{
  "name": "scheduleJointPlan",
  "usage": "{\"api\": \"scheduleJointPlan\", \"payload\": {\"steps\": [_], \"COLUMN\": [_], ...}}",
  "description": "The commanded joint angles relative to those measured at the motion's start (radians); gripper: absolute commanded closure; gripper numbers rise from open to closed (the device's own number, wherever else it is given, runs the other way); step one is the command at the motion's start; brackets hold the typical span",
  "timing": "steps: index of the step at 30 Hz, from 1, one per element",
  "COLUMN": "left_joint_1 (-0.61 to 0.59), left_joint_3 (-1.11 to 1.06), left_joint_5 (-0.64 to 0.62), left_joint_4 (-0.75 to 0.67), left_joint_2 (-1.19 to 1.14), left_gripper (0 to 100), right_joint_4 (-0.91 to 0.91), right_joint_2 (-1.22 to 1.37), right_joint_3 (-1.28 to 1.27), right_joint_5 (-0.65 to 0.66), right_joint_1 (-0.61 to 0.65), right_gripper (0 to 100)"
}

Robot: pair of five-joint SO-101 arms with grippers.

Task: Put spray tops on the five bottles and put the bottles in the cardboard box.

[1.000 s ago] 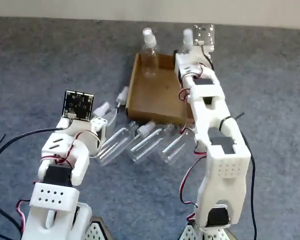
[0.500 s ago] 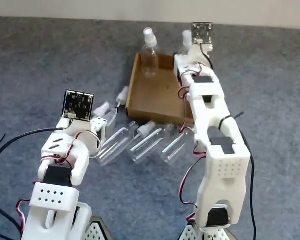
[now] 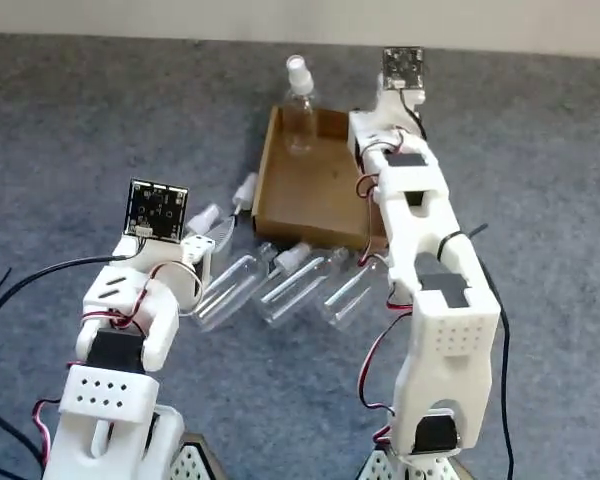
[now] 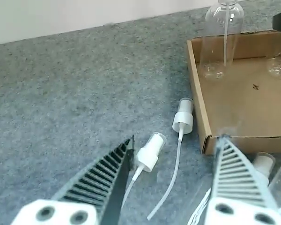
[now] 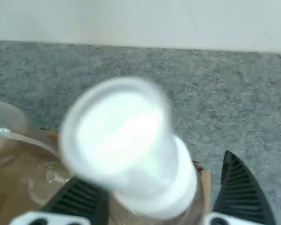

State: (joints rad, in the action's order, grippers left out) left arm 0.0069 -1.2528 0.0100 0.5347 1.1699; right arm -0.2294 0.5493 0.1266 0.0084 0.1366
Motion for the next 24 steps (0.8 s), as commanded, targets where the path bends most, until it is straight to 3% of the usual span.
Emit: {"api": "scheduleJointPlan", "payload": {"steps": [1, 13, 24], "left_joint_1": [-0.018, -0.018, -0.018], "left_joint_3": [0.004, 0.004, 0.001], "left_joint_5": [-0.003, -0.003, -0.003], "left_joint_4": [-0.026, -0.026, -0.028], "left_joint_2": [0.018, 0.018, 0.010], "left_gripper": [75, 75, 75], "right_joint_4": [-0.013, -0.437, -1.040], "right_joint_2": [-0.082, -0.217, -0.361], "right_joint_3": [0.065, 0.363, 0.587], "right_joint_5": [-0.008, -0.008, -0.121], "right_joint_1": [0.010, 0.024, 0.022], "right_gripper": [73.5, 73.5, 73.5]}}
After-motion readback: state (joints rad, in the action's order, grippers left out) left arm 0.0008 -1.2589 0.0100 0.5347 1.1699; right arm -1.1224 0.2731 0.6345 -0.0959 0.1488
